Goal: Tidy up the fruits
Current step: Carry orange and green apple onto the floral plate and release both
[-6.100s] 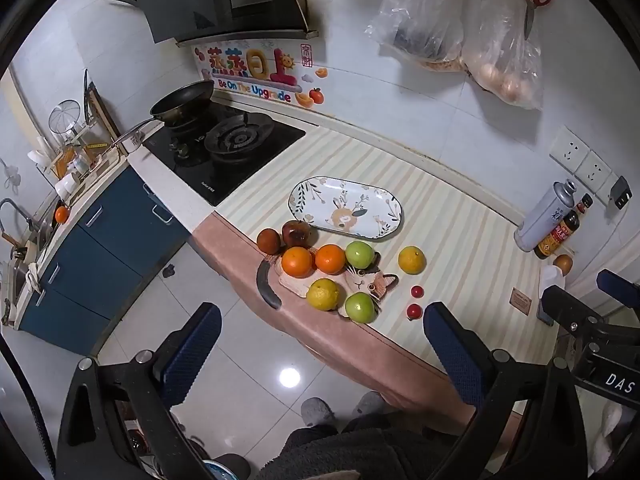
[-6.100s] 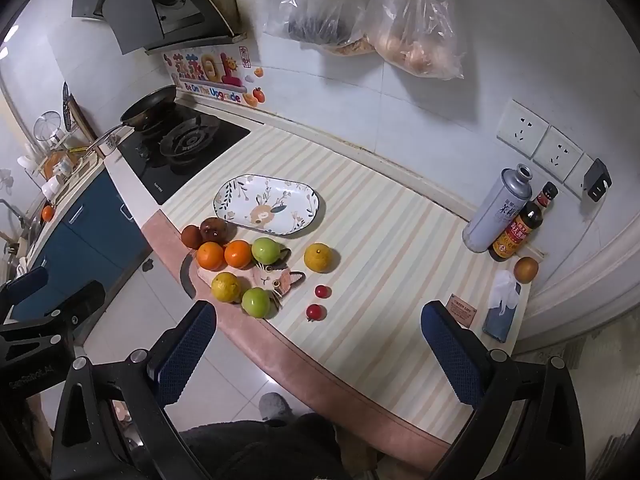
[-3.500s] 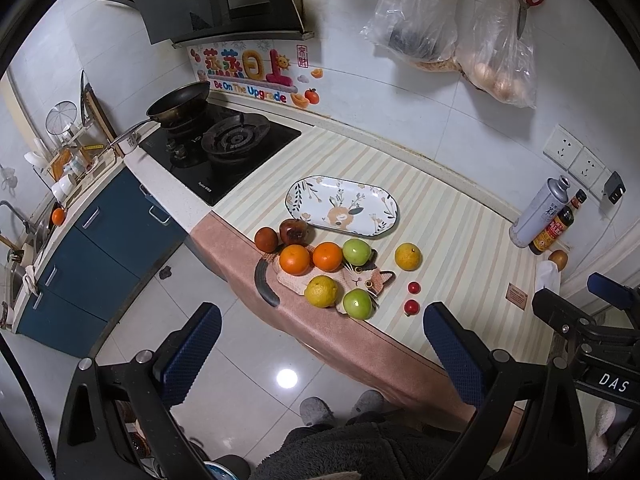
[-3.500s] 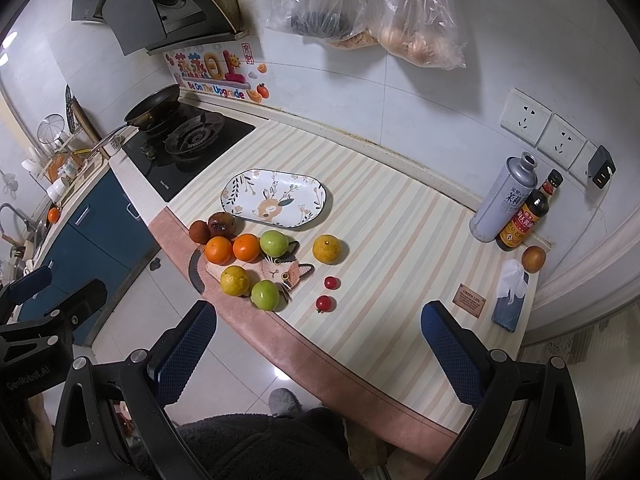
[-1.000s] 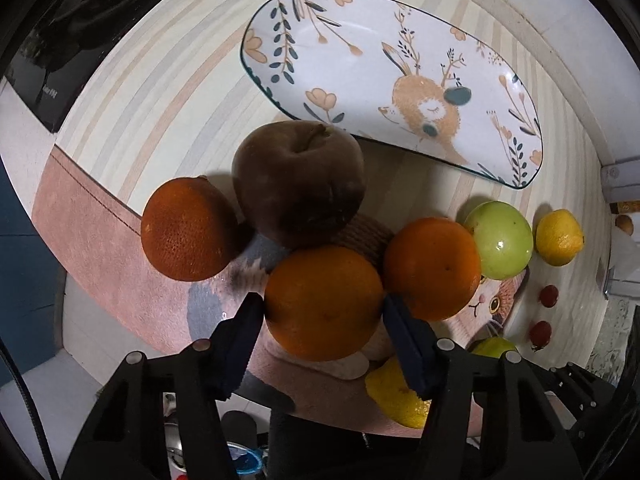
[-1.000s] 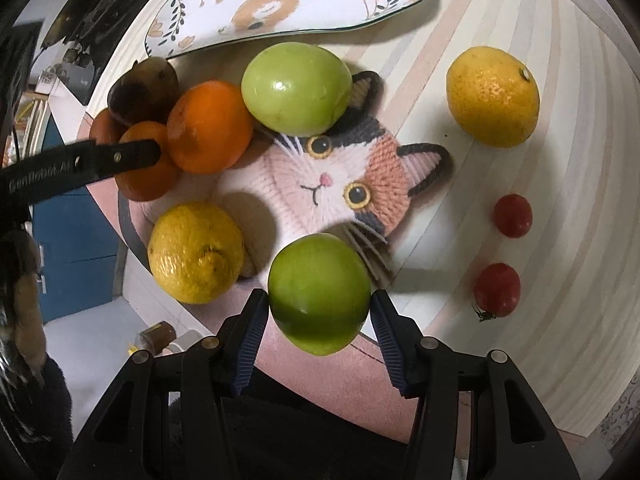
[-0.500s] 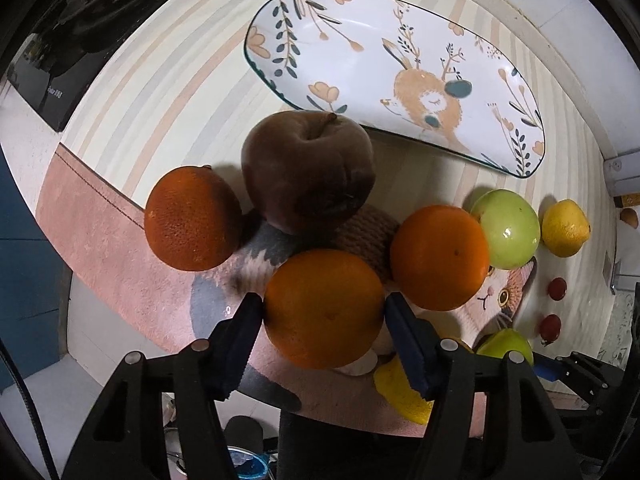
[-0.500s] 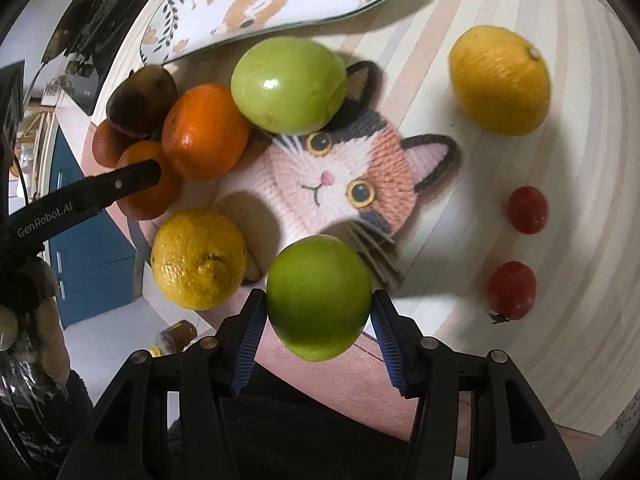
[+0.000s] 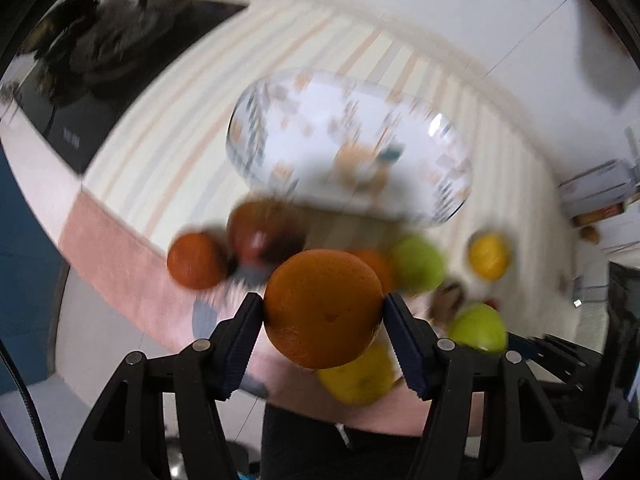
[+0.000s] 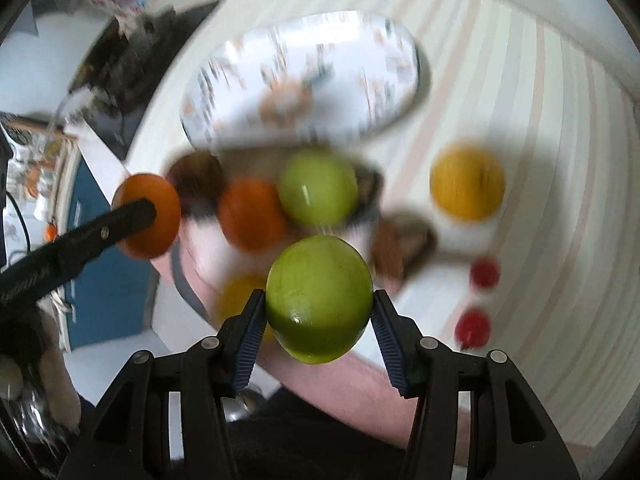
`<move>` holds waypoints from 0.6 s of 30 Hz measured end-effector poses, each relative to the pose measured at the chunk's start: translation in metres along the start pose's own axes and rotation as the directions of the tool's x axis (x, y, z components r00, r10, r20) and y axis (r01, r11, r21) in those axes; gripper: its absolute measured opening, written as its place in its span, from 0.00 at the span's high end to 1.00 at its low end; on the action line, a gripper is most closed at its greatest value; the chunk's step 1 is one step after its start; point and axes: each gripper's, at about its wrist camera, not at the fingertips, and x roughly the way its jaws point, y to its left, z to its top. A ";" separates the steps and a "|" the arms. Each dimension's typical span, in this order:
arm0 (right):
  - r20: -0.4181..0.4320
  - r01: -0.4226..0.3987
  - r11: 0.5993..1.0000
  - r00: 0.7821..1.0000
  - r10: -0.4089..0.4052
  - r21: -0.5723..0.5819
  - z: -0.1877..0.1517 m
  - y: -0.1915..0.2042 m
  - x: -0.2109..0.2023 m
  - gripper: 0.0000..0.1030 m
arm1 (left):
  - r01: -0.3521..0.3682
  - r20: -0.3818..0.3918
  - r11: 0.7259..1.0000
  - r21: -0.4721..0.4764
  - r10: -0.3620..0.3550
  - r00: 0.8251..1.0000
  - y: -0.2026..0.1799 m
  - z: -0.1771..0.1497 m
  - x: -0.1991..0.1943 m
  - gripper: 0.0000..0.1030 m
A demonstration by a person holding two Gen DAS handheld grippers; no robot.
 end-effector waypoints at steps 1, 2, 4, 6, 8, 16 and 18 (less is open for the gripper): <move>0.024 0.008 1.000 1.000 -0.008 -0.005 0.016 0.003 -0.005 0.46 | 0.007 0.016 1.000 0.010 -0.007 1.000 -0.002 0.008 -0.007 0.42; 0.041 0.017 1.000 0.999 -0.017 -0.006 0.028 0.006 -0.007 0.46 | 0.011 0.035 1.000 0.018 -0.011 0.999 -0.004 0.022 -0.013 0.42; 0.069 0.051 0.999 0.996 -0.050 -0.012 0.059 0.011 -0.006 0.46 | -0.003 0.054 1.000 0.027 0.001 0.999 -0.009 0.046 -0.012 0.42; 0.071 0.077 0.997 0.995 -0.076 -0.009 0.086 0.016 0.000 0.46 | -0.039 0.063 0.999 0.035 0.036 0.997 -0.008 0.073 -0.007 0.42; 0.057 0.101 0.995 0.993 -0.100 -0.011 0.110 0.021 0.013 0.46 | -0.069 0.047 0.997 0.037 0.067 0.997 -0.001 0.099 0.005 0.42; -0.052 0.141 0.990 0.989 -0.140 0.028 0.178 0.023 0.070 0.46 | -0.079 -0.110 0.997 -0.015 0.077 0.991 0.024 0.167 0.065 0.42; -0.073 0.141 0.989 0.988 -0.137 0.043 0.186 0.021 0.081 0.46 | -0.074 -0.142 0.997 -0.022 0.070 0.987 0.028 0.179 0.077 0.42</move>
